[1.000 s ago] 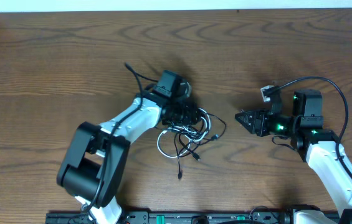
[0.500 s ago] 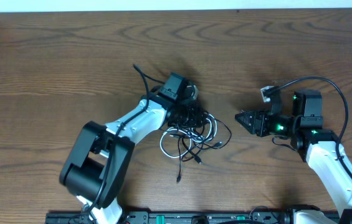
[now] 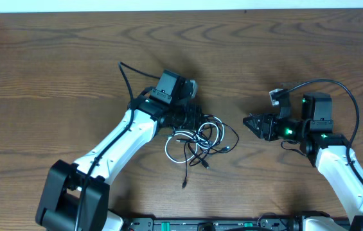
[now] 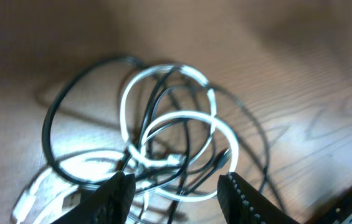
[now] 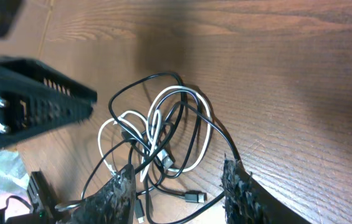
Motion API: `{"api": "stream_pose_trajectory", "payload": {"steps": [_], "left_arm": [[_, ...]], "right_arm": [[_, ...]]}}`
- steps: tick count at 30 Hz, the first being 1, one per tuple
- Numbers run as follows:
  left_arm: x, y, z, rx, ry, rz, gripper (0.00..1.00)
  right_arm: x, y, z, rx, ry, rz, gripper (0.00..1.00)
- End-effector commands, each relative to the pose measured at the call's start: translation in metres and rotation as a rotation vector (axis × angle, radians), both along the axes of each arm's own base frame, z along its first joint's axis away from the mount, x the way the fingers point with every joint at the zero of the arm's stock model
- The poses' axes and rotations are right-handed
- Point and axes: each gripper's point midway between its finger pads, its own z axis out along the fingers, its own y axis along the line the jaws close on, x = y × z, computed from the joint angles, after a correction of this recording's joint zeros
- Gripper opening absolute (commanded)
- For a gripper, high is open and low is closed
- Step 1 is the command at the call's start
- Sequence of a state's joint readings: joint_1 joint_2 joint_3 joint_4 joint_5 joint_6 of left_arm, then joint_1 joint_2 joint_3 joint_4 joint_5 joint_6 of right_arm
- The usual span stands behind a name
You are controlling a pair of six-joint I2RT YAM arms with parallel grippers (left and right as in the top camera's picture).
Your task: Untangle cables
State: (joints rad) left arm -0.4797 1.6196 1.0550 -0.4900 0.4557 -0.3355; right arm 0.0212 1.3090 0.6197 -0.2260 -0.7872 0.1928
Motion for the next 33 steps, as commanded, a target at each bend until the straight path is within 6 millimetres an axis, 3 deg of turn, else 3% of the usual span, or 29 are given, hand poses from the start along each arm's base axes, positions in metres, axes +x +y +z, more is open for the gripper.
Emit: {"api": "stream_pose_trajectory", "payload": {"steps": [1, 5, 13, 21, 26, 33], "left_arm": [[-0.010, 0.011, -0.025, 0.067, 0.070, 0.005, 0.48], [-0.016, 0.009, -0.040, 0.081, 0.124, 0.025, 0.48], [-0.019, -0.018, -0.059, 0.080, 0.106, -0.039, 0.49], [-0.017, -0.014, -0.074, 0.171, 0.070, -0.035, 0.49], [-0.011, -0.013, -0.061, 0.148, 0.043, -0.021, 0.52], [-0.005, -0.012, -0.003, 0.072, -0.077, -0.004, 0.55]], "right_arm": [[0.000, 0.002, 0.001, -0.005, -0.011, 0.013, 0.41], [0.000, 0.002, 0.001, -0.005, -0.011, 0.013, 0.41], [0.000, 0.002, 0.001, -0.004, -0.010, 0.013, 0.41], [0.000, 0.002, 0.001, -0.004, -0.010, 0.013, 0.41], [0.000, 0.002, 0.001, -0.004, -0.009, 0.013, 0.41], [0.000, 0.002, 0.001, -0.005, -0.010, 0.013, 0.41]]}}
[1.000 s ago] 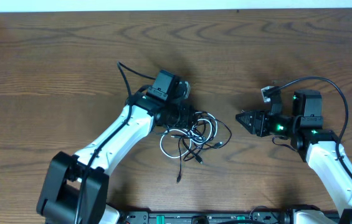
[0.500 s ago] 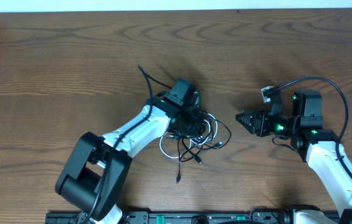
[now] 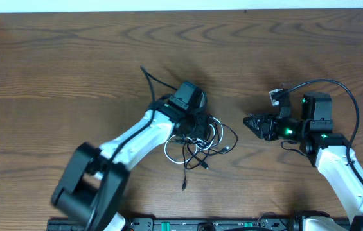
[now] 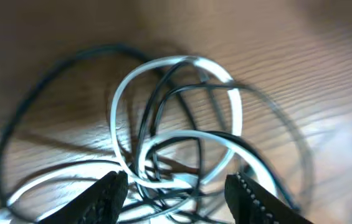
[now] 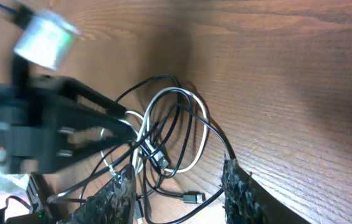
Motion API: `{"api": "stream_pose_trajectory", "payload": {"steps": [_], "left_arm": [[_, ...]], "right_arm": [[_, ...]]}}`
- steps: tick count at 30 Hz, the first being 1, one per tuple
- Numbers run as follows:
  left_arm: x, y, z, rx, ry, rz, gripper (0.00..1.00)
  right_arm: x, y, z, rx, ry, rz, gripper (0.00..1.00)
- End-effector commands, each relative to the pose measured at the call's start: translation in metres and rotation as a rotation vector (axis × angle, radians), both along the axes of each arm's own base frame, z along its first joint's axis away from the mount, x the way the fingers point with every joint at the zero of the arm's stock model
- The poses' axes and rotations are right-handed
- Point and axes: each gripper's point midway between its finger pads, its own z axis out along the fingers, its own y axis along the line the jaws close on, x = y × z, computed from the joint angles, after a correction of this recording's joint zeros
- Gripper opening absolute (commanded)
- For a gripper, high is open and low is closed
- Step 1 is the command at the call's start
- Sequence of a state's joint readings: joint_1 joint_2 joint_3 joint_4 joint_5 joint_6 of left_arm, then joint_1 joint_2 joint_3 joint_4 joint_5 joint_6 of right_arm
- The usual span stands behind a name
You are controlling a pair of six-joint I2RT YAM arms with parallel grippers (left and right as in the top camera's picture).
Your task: Untangle cables
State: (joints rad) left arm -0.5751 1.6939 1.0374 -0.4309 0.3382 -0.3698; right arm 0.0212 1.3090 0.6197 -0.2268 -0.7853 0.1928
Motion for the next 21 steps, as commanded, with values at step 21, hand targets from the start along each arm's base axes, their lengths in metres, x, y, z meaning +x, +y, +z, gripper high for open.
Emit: {"api": "stream_pose_trajectory", "payload": {"steps": [21], "left_arm": [[-0.021, 0.021, -0.035, 0.109, 0.167, 0.108, 0.55]], "right_arm": [[-0.001, 0.002, 0.001, -0.005, -0.006, 0.013, 0.41]]}}
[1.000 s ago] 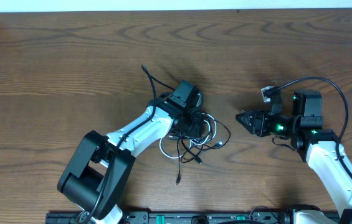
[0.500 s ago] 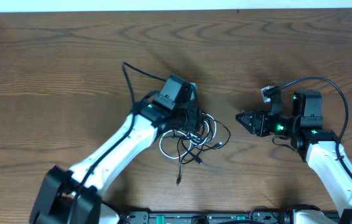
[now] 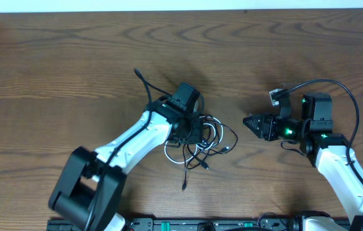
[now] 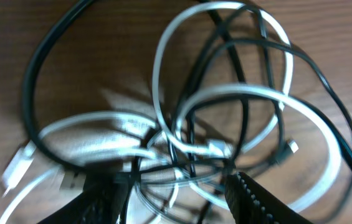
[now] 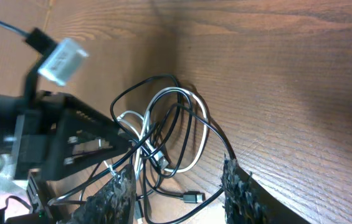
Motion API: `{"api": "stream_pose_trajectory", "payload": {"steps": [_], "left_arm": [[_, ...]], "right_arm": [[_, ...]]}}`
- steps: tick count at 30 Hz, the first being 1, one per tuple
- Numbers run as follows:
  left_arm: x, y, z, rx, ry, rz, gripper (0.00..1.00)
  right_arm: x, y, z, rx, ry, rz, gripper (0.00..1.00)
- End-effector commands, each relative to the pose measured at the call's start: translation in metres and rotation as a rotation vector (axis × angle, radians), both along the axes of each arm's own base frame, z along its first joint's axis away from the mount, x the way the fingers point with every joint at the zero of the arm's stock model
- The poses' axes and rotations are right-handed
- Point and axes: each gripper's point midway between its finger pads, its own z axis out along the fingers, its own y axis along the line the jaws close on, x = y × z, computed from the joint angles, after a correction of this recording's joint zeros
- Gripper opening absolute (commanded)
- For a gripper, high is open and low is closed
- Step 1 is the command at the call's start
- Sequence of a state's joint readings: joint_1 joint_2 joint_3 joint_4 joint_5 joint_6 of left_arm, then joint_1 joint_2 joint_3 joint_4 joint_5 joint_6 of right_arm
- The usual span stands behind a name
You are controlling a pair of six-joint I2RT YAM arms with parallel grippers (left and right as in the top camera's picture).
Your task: Untangle cables
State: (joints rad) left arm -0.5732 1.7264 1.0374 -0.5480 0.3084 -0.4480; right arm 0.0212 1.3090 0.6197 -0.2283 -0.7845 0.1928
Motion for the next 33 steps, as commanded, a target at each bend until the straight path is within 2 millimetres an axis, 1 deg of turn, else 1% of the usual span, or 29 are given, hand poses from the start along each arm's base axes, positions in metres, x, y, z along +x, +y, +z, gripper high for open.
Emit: {"api": "stream_pose_trajectory", "payload": {"steps": [1, 4, 8, 11, 15, 23, 29, 33], "left_arm": [[0.002, -0.001, -0.016, 0.010, 0.022, 0.028, 0.56], [0.013, -0.008, -0.019, -0.015, -0.015, 0.028, 0.56], [0.030, -0.018, -0.013, -0.057, -0.087, 0.029, 0.56], [0.037, -0.018, -0.012, -0.052, -0.120, 0.036, 0.56], [0.037, -0.016, -0.013, -0.037, -0.126, 0.039, 0.56], [0.030, -0.025, -0.014, -0.019, -0.139, 0.007, 0.56], [0.030, -0.024, -0.016, 0.061, -0.199, -0.007, 0.56], [0.035, -0.019, -0.016, 0.120, -0.244, 0.002, 0.56]], "right_arm": [[0.000, 0.002, 0.001, -0.004, -0.008, 0.013, 0.41], [0.000, 0.002, 0.001, -0.004, -0.008, 0.013, 0.41], [-0.001, 0.002, 0.001, -0.004, -0.005, 0.013, 0.41], [-0.001, 0.002, 0.001, -0.004, -0.004, 0.013, 0.41], [-0.001, 0.002, 0.001, -0.004, -0.004, 0.013, 0.41], [-0.001, 0.002, 0.001, -0.004, -0.004, 0.013, 0.41], [-0.001, 0.002, 0.000, -0.005, -0.001, 0.013, 0.41], [-0.001, 0.002, 0.000, -0.004, -0.001, 0.013, 0.41]]}}
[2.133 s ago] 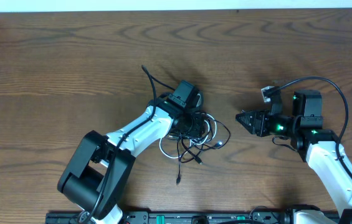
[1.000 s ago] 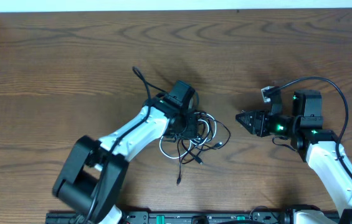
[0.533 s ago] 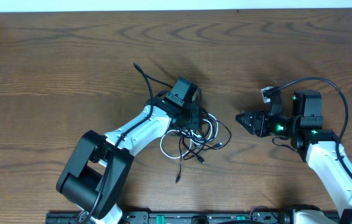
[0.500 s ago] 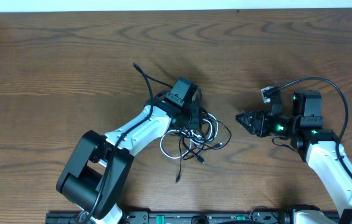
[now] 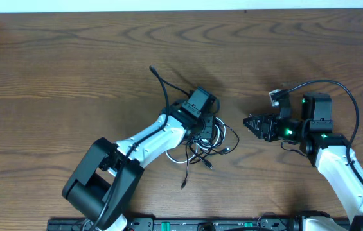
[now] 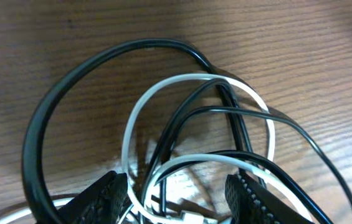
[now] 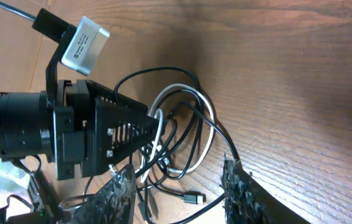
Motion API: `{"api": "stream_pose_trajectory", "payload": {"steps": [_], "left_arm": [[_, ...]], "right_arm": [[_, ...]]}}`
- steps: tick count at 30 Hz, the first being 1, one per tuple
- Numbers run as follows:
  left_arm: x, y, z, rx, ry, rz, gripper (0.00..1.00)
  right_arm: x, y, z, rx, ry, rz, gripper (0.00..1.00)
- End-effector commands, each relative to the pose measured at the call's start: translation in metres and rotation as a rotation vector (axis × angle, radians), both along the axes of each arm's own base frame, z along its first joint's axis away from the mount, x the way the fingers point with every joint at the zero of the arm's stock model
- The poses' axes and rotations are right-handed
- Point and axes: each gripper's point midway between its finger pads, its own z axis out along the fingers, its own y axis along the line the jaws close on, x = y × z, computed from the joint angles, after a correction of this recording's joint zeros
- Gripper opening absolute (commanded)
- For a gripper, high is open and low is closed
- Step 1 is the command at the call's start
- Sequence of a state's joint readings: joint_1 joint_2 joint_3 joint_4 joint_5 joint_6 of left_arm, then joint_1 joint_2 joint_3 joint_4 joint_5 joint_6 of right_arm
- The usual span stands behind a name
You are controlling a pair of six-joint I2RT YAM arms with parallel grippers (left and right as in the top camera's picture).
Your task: Untangle cables
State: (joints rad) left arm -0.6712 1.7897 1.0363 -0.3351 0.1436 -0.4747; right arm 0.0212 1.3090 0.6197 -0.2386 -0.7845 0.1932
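Observation:
A tangle of black and white cables (image 5: 205, 144) lies mid-table. My left gripper (image 5: 205, 130) sits low over its upper part, open, its fingers (image 6: 108, 198) straddling a white loop (image 6: 195, 79) and a thick black cable (image 6: 70, 93) without clamping them. The left gripper (image 6: 179, 202) shows the same wide gap in the wrist view. My right gripper (image 5: 249, 122) hovers to the right of the tangle, open and empty, pointing at it. In the right wrist view the right gripper (image 7: 180, 190) frames the tangle (image 7: 185, 121) from a distance.
A loose black cable end with a plug (image 5: 184, 185) trails toward the front edge. Another small plug (image 7: 194, 198) lies at the tangle's near side. The left arm's wrist camera (image 7: 85, 40) stands over the cables. Bare wood table (image 5: 53, 77) lies all around.
My left gripper has shifted to the right, from the tangle's left side to over its upper middle, still open. The cables look bunched a little more to the right. The right arm has not moved.
My left gripper started open at the tangle's upper-left edge. It was then lower and further right among the cables, then over their left part, and now sits over the upper middle. My right gripper stayed open to the right throughout.

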Motion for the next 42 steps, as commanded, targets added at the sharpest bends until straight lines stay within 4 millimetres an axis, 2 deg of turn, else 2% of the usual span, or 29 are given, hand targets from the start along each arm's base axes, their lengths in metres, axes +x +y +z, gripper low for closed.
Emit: {"api": "stream_pose_trajectory", "payload": {"steps": [1, 6, 13, 14, 17, 19, 21, 24, 29, 33, 36, 39, 42], "left_arm": [[0.007, 0.014, -0.006, 0.092, -0.052, 0.035, 0.56], [0.009, 0.018, -0.012, 0.118, -0.056, 0.044, 0.56], [0.004, 0.022, -0.035, 0.156, -0.011, 0.040, 0.55], [0.004, 0.022, -0.035, 0.157, -0.010, 0.040, 0.52], [0.006, 0.022, -0.033, 0.156, -0.017, 0.030, 0.30], [0.007, 0.021, -0.028, 0.151, -0.030, 0.018, 0.19], [0.011, 0.021, -0.017, 0.138, -0.053, 0.016, 0.08], [0.019, 0.023, 0.004, 0.103, -0.095, 0.037, 0.08], [0.034, 0.029, 0.058, 0.013, -0.206, 0.081, 0.08], [0.035, 0.029, 0.107, -0.069, -0.303, 0.092, 0.08], [0.033, 0.030, 0.132, -0.111, -0.355, 0.096, 0.06], [0.032, 0.031, 0.148, -0.140, -0.383, 0.107, 0.08], [0.030, 0.030, 0.151, -0.167, -0.371, 0.131, 0.08]], "right_arm": [[0.000, 0.002, 0.001, -0.004, -0.011, 0.013, 0.41], [-0.001, 0.002, 0.001, -0.004, -0.004, 0.013, 0.41], [-0.001, 0.002, 0.000, -0.004, -0.002, 0.013, 0.41], [-0.001, 0.002, 0.000, -0.004, -0.001, 0.013, 0.41], [-0.002, 0.002, 0.000, -0.005, 0.003, 0.013, 0.40], [-0.002, 0.002, 0.000, -0.005, 0.004, 0.013, 0.41], [-0.002, 0.002, 0.000, -0.005, 0.004, 0.013, 0.41], [-0.002, 0.002, 0.000, -0.005, 0.004, 0.013, 0.41], [-0.002, 0.002, 0.000, -0.004, 0.004, 0.013, 0.42], [-0.004, 0.006, 0.003, 0.021, -0.001, 0.032, 0.44], [-0.006, 0.013, 0.012, 0.072, -0.016, 0.070, 0.45], [-0.010, 0.022, 0.025, 0.143, -0.047, 0.127, 0.47], [-0.012, 0.030, 0.038, 0.202, -0.085, 0.179, 0.48]]}}
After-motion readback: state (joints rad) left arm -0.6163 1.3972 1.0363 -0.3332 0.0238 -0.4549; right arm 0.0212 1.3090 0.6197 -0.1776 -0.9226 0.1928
